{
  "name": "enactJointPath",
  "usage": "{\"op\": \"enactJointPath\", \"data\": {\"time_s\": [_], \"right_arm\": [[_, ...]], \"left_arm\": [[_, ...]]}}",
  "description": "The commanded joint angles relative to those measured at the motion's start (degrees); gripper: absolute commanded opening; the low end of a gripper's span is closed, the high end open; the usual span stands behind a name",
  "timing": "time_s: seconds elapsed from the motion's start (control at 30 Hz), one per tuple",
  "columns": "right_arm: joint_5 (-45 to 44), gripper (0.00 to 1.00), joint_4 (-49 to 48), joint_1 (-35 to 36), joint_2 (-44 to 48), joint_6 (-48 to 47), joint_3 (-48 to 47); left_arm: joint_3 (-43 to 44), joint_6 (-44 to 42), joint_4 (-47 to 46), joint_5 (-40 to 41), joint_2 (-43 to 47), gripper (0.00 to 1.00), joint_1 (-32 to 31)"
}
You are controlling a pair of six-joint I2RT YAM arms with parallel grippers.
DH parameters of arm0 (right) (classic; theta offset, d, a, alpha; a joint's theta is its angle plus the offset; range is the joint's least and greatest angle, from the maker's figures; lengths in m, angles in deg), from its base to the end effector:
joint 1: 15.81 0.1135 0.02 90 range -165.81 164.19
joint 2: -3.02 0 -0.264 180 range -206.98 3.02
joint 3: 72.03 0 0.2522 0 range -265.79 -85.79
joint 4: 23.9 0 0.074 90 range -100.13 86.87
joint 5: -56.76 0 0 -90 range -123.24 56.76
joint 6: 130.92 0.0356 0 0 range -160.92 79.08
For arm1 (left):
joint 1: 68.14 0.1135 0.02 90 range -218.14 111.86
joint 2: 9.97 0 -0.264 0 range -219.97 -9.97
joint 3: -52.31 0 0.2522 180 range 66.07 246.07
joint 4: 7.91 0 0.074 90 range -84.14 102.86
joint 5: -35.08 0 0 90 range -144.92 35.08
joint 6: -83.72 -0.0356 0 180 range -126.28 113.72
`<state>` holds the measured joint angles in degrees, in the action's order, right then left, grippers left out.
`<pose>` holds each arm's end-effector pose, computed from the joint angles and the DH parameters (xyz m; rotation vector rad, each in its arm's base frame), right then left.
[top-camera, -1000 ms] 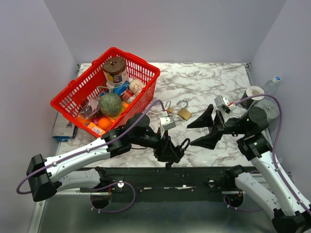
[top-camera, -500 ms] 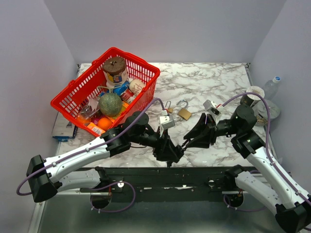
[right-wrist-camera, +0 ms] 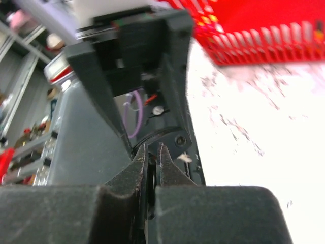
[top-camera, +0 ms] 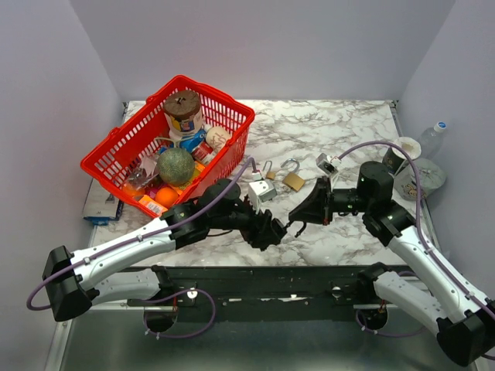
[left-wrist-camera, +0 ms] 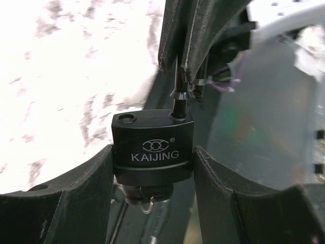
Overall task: Unlock with the key
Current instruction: Unlock the lock, then place the lock at the center of the board.
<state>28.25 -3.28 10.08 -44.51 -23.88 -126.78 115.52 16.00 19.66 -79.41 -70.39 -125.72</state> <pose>0.1487 0.1069 0.3188 -0.9536 1.6794 1.4728 0.1152 -0.2090 0.3108 0.9568 2.0011 -1.2678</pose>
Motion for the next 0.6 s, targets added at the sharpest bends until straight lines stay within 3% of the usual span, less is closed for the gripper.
{"op": "enactJointPath", "data": {"time_s": [0.0, 0.07, 0.17, 0.2, 0.27, 0.3, 0.57], "right_arm": [[-9.70, 0.09, 6.06, 0.56, -1.25, 0.97, -1.28], [-12.79, 0.11, 6.59, 0.57, -1.69, 2.12, -1.20], [-21.92, 0.28, 7.73, 0.56, -2.04, 4.75, -1.20], [-26.47, 0.44, 8.09, 0.48, -1.69, 5.63, -1.19], [-30.62, 0.61, 8.53, 0.48, -1.08, 5.99, -0.93], [-34.30, 0.76, 8.53, 0.39, -0.73, 5.99, -0.76], [-47.86, 0.88, 10.37, -5.49, 4.89, 5.81, -1.55]], "left_arm": [[3.37, -1.01, -2.11, 15.41, -0.66, 0.00, -1.30], [3.72, -0.58, -2.38, 17.45, -2.58, 0.00, -2.62], [4.07, 1.53, -3.25, 22.28, -5.39, 0.00, -5.08], [3.81, 2.23, -4.13, 23.08, -5.93, 0.00, -5.43], [3.02, 4.42, -5.53, 24.05, -7.16, 0.00, -5.96], [2.76, 5.04, -7.19, 24.05, -7.51, 0.00, -6.14], [4.59, 10.05, -14.76, 22.30, -15.76, 0.00, -7.54]]}}
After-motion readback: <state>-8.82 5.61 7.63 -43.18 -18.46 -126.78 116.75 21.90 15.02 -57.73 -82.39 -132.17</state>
